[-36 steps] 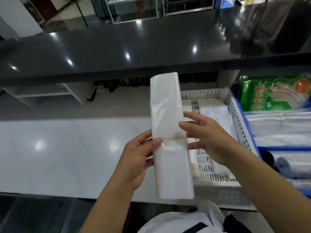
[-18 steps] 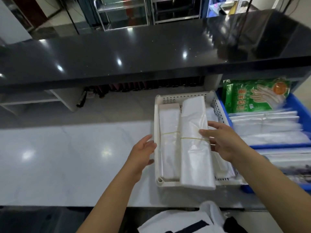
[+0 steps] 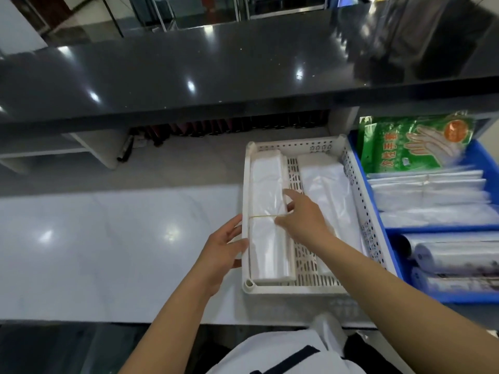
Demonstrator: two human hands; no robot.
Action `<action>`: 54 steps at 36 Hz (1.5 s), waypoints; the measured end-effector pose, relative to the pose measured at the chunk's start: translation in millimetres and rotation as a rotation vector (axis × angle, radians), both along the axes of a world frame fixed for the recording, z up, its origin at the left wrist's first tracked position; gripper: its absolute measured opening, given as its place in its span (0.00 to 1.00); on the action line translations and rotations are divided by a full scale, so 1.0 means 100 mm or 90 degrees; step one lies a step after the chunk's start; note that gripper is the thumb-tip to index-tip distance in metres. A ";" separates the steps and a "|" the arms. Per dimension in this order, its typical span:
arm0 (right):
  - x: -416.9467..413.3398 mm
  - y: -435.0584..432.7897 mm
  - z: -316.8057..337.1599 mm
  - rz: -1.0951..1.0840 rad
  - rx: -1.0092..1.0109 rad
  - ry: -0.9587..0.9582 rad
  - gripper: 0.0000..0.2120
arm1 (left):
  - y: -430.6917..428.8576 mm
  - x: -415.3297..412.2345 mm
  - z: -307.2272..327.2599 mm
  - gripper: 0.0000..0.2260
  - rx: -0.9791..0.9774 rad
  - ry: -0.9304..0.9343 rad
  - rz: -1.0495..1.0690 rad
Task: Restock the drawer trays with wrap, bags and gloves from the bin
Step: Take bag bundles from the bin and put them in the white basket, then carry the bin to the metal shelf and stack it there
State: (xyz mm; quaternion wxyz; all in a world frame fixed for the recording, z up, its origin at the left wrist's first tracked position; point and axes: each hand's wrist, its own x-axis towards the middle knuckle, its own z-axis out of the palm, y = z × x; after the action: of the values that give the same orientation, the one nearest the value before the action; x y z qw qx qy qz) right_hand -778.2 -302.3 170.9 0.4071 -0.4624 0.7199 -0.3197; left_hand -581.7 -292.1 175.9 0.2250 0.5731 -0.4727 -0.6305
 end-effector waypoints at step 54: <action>2.92 2.46 -0.32 0.557 -0.042 0.260 0.37 | 3.33 3.38 -0.66 0.43 -0.163 -0.424 0.290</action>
State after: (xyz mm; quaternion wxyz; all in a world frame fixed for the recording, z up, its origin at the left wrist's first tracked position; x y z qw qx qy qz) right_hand -486.7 -55.9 138.8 0.3388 -0.7877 0.5126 -0.0437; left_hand -244.0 40.9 109.5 0.2632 0.8026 -0.4554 -0.2813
